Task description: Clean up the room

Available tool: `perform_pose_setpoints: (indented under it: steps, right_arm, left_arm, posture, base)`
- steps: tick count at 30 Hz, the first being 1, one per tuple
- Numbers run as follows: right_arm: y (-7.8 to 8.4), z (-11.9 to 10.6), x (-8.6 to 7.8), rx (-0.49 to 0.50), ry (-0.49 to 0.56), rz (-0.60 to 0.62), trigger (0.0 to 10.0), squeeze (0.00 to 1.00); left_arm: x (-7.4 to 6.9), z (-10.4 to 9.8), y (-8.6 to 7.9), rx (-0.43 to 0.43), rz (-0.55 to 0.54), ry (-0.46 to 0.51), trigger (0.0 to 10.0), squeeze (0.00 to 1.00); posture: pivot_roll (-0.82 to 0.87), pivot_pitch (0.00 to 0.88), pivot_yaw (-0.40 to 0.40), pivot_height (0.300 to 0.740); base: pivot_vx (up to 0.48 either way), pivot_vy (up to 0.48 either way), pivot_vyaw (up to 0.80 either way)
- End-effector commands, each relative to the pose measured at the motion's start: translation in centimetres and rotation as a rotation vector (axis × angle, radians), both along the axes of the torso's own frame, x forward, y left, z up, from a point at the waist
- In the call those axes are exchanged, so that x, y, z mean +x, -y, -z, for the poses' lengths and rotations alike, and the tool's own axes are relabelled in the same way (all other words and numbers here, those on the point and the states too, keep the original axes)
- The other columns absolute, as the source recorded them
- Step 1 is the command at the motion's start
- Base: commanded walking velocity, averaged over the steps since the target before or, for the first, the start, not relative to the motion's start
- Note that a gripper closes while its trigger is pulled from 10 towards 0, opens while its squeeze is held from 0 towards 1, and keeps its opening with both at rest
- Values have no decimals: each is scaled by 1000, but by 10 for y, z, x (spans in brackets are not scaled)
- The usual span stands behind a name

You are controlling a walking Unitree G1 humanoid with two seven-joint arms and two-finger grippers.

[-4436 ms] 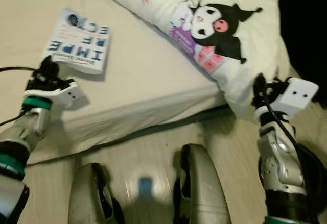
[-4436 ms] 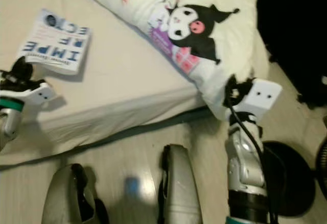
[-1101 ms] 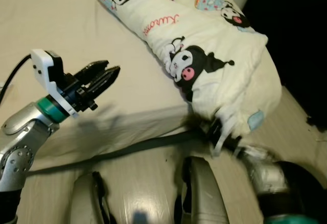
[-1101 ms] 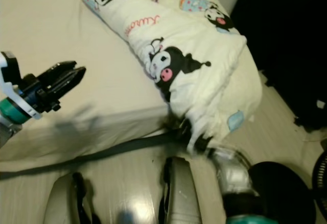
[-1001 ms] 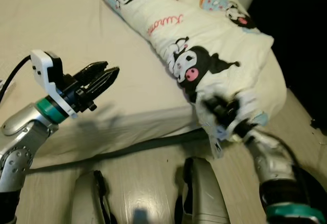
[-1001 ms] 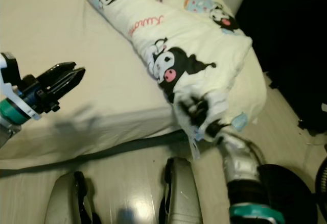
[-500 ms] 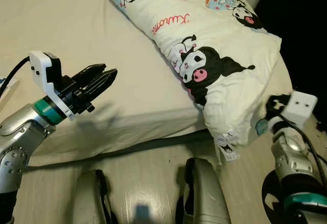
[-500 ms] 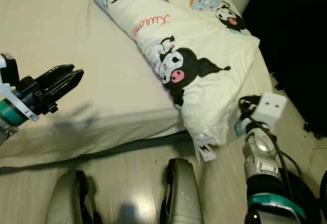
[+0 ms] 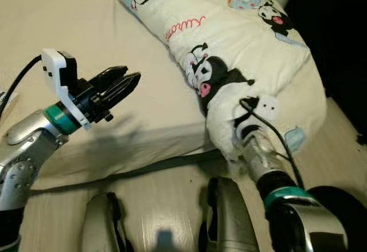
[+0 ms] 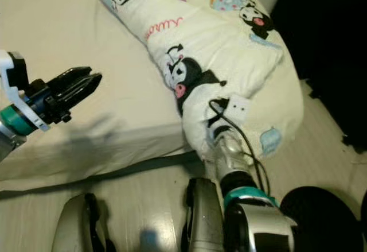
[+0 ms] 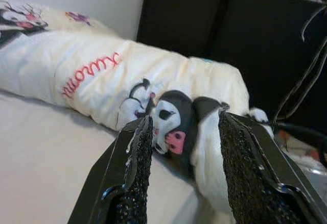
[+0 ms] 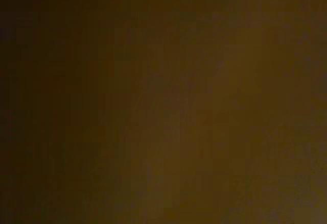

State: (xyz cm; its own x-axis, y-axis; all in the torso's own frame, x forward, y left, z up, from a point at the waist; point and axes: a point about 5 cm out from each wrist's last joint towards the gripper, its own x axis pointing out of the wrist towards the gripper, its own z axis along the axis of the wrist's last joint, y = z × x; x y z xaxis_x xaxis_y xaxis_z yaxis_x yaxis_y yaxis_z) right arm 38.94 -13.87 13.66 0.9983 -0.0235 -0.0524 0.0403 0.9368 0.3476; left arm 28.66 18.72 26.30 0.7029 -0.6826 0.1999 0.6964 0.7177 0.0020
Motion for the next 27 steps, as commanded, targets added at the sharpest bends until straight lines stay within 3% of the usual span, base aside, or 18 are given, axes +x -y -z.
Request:
perform_pose_setpoints:
  steps: [1, 2, 3, 4, 7, 8, 10, 11, 12, 13, 15, 17, 20, 21, 22, 23, 25, 27]
  right_arm:
    - [-27, 11, -4, 56, -51, -112, 10000, 0]
    - [-39, 10, -4, 77, -45, -168, 10000, 0]
    - [-39, 10, -4, 77, -45, -168, 10000, 0]
    - [-63, 8, -8, 115, -7, -325, 10000, 0]
    - [-72, 7, -11, 134, 12, -401, 10000, 0]
    - [-90, 9, -20, 150, 39, -582, 10000, 0]
    - [-96, 10, -24, 150, 44, -644, 10000, 0]
    - [-103, 19, -37, 91, 52, -783, 10000, 0]
    - [-103, 19, -37, 91, 52, -783, 10000, 0]
    - [-109, 25, -48, 53, 53, -879, 10000, 0]
    - [-90, 48, -95, -39, 9, -1164, 10000, 0]
    - [-75, 58, -134, -70, -43, -1353, 10000, 0]
    - [-58, 57, -147, -90, -68, -1416, 10000, 0]
    - [-58, 57, -147, -90, -68, -1416, 10000, 0]
    - [-45, 53, -143, -111, -63, -1385, 10000, 0]
    - [-30, 44, -125, -140, -26, -1265, 10000, 0]
    - [-19, 37, -113, -154, -2, -1180, 10000, 0]
    - [11, 10, -75, -150, 97, -895, 10000, 0]
  left_arm:
    - [-11, 14, 9, 77, 110, -73, 10000, 0]
    - [-18, 21, 11, 123, 176, -110, 10000, 0]
    - [-18, 21, 11, 123, 176, -110, 10000, 0]
    - [-32, 36, 4, 266, 241, -172, 10000, 0]
    - [-34, 40, -1, 318, 231, -195, 10000, 0]
    - [-36, 42, -12, 398, 199, -212, 10000, 0]
    - [-37, 42, -15, 421, 193, -215, 10000, 0]
    - [-39, 40, -21, 457, 188, -211, 10000, 0]
    - [-39, 40, -21, 457, 188, -211, 10000, 0]
    - [-40, 39, -24, 481, 187, -210, 10000, 0]
    - [-41, 27, -35, 530, 158, -171, 10000, 0]
    - [-41, 14, -39, 529, 155, -128, 10000, 0]
    - [-42, 4, -37, 499, 176, -82, 10000, 0]
    - [-42, 4, -37, 499, 176, -82, 10000, 0]
    - [-41, -2, -34, 479, 188, -50, 10000, 0]
    - [-41, -6, -30, 462, 202, -28, 10000, 0]
    - [-41, -9, -28, 453, 212, -15, 10000, 0]
    - [-43, -6, -23, 450, 228, -10, 10000, 0]
  posture:
    - [71, 220, 37, 520]
    - [71, 220, 37, 520]
    - [71, 220, 37, 520]
    - [70, 224, 41, 520]
    - [70, 224, 41, 520]
    - [68, 226, 43, 520]
    - [68, 226, 43, 520]
    - [65, 232, 46, 520]
    - [65, 232, 46, 520]
    - [65, 234, 45, 520]
    - [59, 239, 37, 520]
    - [53, 240, 32, 520]
    - [43, 240, 23, 520]
    - [43, 240, 23, 520]
    - [37, 239, 21, 520]
    - [34, 237, 20, 520]
    - [34, 237, 20, 520]
    - [34, 232, 23, 520]
  base:
    - [0, 0, 0]
    - [0, 0, 0]
    - [0, 0, 0]
    - [0, 0, 0]
    - [0, 0, 0]
    - [0, 0, 0]
    - [0, 0, 0]
    - [0, 0, 0]
    - [0, 0, 0]
    - [0, 0, 0]
    - [0, 0, 0]
    - [0, 0, 0]
    - [0, 0, 0]
    - [0, 0, 0]
    - [0, 0, 0]
    - [0, 0, 0]
    - [0, 0, 0]
    - [0, 0, 0]
